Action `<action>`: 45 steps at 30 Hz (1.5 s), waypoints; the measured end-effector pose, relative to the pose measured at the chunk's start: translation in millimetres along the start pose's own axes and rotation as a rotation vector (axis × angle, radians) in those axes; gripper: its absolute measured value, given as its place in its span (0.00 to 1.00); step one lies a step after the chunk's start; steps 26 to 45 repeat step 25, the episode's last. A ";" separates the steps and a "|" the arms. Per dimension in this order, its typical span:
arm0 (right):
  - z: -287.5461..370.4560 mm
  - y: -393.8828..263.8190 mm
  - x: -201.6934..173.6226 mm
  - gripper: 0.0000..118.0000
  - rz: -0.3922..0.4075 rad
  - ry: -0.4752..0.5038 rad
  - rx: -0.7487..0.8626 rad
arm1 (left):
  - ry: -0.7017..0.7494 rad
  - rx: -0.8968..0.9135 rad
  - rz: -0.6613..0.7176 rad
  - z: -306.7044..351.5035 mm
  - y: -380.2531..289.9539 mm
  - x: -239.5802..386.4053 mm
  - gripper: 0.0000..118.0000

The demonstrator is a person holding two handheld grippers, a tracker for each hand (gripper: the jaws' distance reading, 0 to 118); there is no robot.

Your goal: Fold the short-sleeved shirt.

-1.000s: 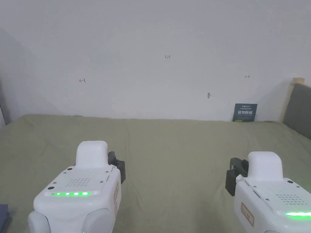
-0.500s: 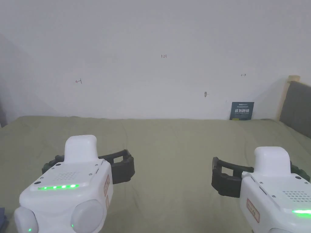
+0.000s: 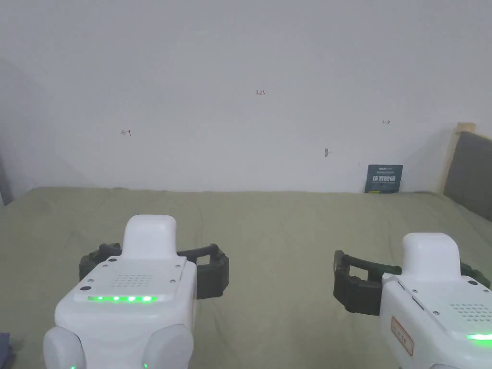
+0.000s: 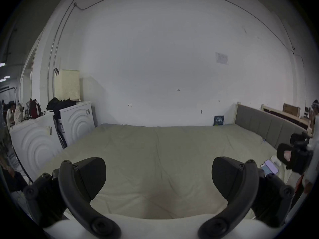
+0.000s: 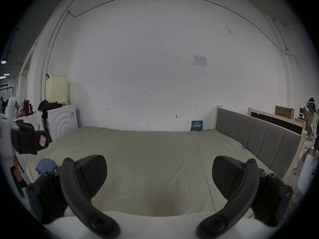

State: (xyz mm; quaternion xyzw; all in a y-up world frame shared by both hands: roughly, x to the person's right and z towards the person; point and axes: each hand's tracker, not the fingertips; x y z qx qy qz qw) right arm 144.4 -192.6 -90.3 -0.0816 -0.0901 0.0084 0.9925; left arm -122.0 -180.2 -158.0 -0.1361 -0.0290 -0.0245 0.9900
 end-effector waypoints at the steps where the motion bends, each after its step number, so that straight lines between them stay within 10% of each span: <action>1: -0.2 -0.6 -0.6 1.00 0.002 -0.002 0.002 | 0.000 0.033 -0.019 3.9 -1.4 -1.9 1.00; 45: 1.4 3.1 -5.2 1.00 0.021 0.007 -0.017 | -0.041 0.004 0.071 8.3 -4.0 -18.8 1.00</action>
